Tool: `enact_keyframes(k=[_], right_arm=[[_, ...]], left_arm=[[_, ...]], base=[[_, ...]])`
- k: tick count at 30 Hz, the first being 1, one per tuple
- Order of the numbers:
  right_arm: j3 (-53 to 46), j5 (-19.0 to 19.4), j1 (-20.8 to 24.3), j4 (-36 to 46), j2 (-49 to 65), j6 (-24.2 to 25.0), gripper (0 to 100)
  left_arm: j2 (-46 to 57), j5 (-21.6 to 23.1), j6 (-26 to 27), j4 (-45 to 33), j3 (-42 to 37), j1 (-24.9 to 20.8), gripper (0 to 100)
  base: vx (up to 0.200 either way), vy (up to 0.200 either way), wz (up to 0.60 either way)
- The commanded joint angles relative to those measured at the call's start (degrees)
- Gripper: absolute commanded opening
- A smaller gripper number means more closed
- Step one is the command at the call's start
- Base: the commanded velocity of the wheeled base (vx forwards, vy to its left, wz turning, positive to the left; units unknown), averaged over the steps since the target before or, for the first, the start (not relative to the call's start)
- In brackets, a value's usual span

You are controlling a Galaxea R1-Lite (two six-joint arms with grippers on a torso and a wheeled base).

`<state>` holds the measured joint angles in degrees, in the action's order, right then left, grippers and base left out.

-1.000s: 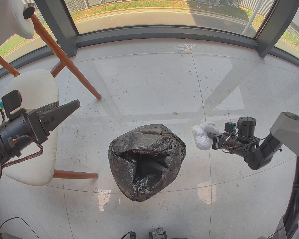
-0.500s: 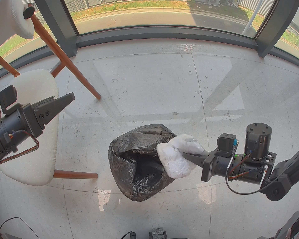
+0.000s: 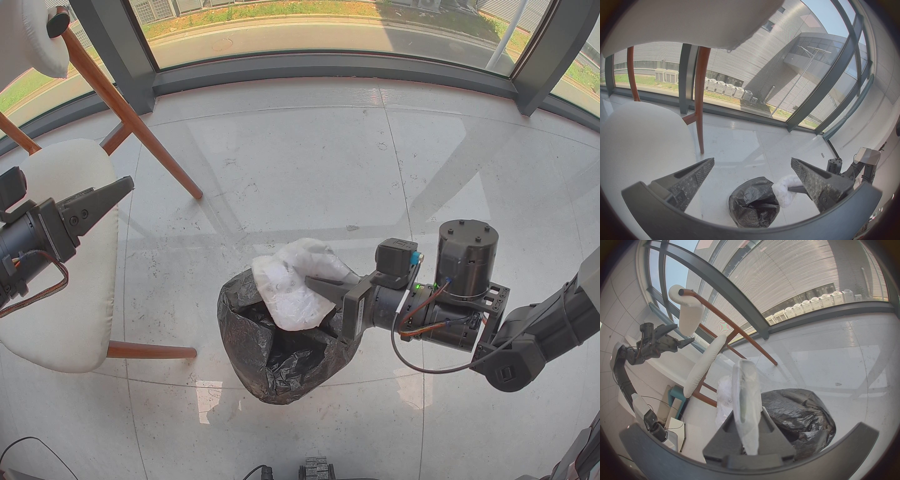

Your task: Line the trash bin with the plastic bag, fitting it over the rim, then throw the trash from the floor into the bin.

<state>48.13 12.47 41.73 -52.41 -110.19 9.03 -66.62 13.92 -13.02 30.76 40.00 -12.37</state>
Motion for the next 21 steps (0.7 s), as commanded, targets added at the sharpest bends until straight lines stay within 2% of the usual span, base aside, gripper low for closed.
enact_keyframes(k=[1, 2, 3, 7, 12, 15, 18, 21], right_arm=[[0.1, 0.0, 1.4, 0.0, -1.6, 0.0, 0], [-0.1, 0.0, 1.5, 0.0, -1.6, 0.0, 0], [-0.1, -0.1, 1.5, 0.0, -1.6, 0.0, 100], [-0.2, -0.2, 1.0, -0.2, -1.5, -0.1, 100], [-1.5, -0.5, -0.4, -0.6, -0.1, 0.1, 100], [-4.0, -1.4, -2.1, -0.6, 2.5, 1.3, 100], [-7.5, -4.5, -5.3, -0.7, 6.6, 4.2, 100], [-10.6, -6.4, -10.9, -0.7, 11.7, 6.6, 100]], left_arm=[[0.0, -0.1, 0.1, 0.0, 0.1, 2.2, 100], [0.1, -0.1, 0.1, 0.0, 0.1, 2.6, 100], [0.1, -0.1, 0.1, 0.0, 0.1, 2.9, 100], [0.2, -0.2, 0.1, 0.1, 0.1, 3.2, 100], [0.3, -4.4, 0.0, 0.1, 0.1, 4.6, 100], [1.1, -4.9, 0.0, 0.2, -0.1, 5.5, 100], [3.3, -5.0, 0.0, 0.6, -1.1, 7.5, 100], [5.1, -5.0, -0.1, 1.0, -3.3, 10.1, 100]], base=[[0.000, 0.000, 0.00], [0.000, 0.000, 0.00], [0.000, 0.000, 0.00], [0.000, 0.000, 0.00], [0.000, 0.000, 0.00], [0.000, 0.000, 0.00], [0.000, 0.000, 0.00], [0.000, 0.000, 0.00]])
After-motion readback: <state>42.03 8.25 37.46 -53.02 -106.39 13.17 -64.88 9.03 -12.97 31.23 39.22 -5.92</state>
